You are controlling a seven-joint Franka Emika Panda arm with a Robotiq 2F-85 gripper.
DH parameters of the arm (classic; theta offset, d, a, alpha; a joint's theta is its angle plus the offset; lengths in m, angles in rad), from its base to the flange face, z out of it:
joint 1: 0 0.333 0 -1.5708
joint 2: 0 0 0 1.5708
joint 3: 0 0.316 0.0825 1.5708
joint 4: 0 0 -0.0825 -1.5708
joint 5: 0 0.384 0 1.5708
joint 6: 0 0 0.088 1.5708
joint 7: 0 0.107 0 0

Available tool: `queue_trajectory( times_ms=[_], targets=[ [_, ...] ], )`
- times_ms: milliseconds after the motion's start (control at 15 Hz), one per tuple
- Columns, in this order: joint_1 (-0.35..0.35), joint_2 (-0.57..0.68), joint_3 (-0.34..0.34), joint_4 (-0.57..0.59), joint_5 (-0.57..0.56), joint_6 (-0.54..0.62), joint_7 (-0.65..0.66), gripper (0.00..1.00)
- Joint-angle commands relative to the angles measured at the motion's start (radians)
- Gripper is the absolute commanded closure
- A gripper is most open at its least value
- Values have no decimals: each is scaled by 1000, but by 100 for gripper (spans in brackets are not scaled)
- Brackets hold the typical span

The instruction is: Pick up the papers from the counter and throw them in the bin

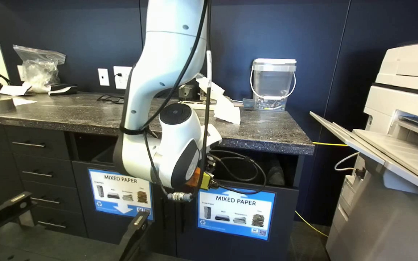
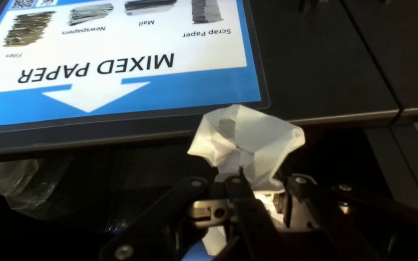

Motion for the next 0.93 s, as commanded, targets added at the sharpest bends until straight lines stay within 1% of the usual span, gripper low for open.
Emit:
queue_trajectory(
  times_ms=[0,333,467,600,867],
  targets=[
    [11,105,-13,131,-6,84,64,95],
    [17,202,-13,258,12,118,109,95],
    [26,243,-14,308,40,129,123,95],
    [23,266,-12,344,49,140,144,95],
    [46,315,-20,423,83,157,146,95]
  ],
)
